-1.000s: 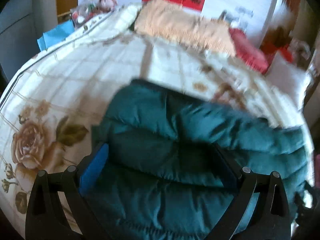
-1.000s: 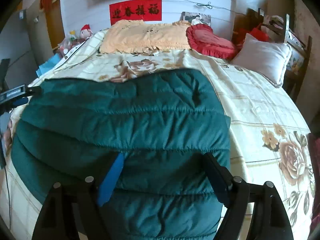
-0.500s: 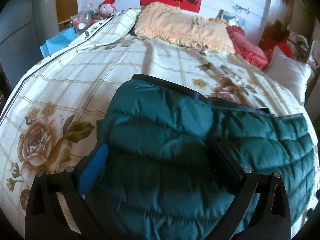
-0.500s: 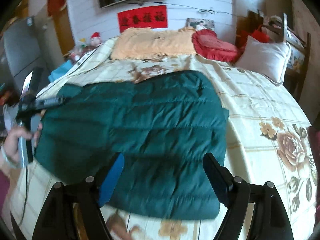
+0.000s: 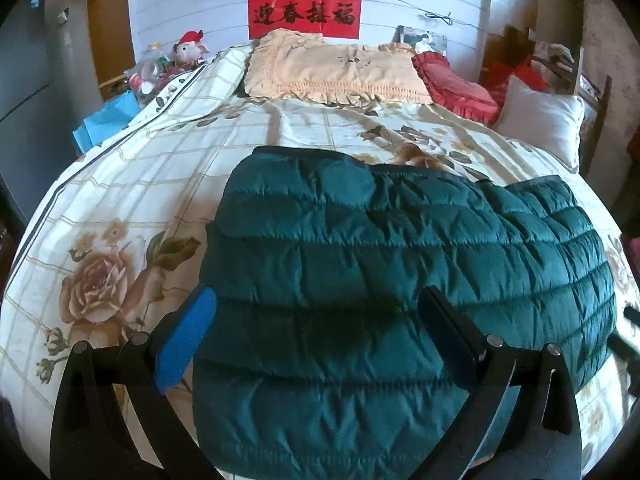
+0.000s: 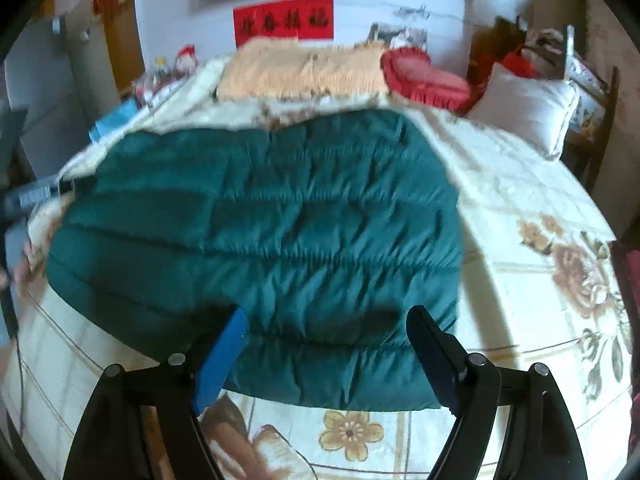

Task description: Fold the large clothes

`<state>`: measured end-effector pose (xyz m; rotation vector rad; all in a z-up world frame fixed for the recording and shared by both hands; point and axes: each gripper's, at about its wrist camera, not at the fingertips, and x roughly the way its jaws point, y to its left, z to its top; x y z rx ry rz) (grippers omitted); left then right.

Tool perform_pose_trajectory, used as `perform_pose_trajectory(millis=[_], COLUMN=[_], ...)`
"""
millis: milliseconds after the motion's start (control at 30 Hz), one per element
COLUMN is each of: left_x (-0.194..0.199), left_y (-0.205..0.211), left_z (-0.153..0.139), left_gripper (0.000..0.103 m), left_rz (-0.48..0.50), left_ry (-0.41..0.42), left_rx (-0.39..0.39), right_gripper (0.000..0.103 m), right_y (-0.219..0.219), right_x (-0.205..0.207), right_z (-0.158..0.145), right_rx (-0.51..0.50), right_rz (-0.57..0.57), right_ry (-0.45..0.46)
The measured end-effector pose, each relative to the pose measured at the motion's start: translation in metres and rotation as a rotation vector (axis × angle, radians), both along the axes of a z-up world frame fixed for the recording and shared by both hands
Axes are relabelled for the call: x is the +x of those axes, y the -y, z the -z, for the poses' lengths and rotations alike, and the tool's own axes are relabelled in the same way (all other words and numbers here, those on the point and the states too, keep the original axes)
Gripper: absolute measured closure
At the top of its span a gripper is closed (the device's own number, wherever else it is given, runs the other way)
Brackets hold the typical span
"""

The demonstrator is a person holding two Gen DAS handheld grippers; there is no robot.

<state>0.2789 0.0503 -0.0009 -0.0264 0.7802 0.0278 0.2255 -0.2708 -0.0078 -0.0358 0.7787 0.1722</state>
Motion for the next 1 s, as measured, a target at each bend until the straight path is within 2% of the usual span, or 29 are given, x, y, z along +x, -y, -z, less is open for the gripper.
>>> perform_pose_trajectory(millis=[267, 400, 500, 633, 767, 867, 933, 1000], left_x=[0.002, 0.007, 0.008, 0.01, 0.009, 0.003, -0.003, -0.006], left_y=[-0.007, -0.006, -0.004, -0.004, -0.008, -0.021, -0.036, -0.049], left_z=[0.019, 0.026, 0.03, 0.034, 0.03, 0.022, 0.017, 0.015], left_gripper=[0.002, 0.002, 0.002, 0.002, 0.002, 0.002, 0.002, 0.002], left_rz=[-0.025, -0.018, -0.007, -0.005, -0.005, 0.002, 0.006, 0.005], left_ry=[-0.038, -0.048, -0.047, -0.053, -0.063, -0.069, -0.059, -0.063], left_rx=[-0.041, -0.036, -0.029, -0.033, -0.05, -0.136, -0.22, -0.27], right_gripper=[0.022, 0.021, 0.014, 0.009, 0.01, 0.009, 0.004, 0.003], right_y=[-0.011, -0.018, -0.017, -0.014, -0.004, 0.013, 0.031, 0.051], right_x=[0.047, 0.082, 0.102, 0.105, 0.091, 0.069, 0.057, 0.051], right_z=[-0.013, 0.001, 0.018, 0.023, 0.007, -0.004, -0.006, -0.002], right_rx=[0.048, 0.002, -0.01, -0.004, 0.032, 0.106, 0.148, 0.171], right_rz=[0.057, 0.091, 0.102, 0.106, 0.074, 0.053, 0.059, 0.085], right_ry=[0.01, -0.037, -0.092, -0.097, -0.067, -0.021, -0.021, -0.04])
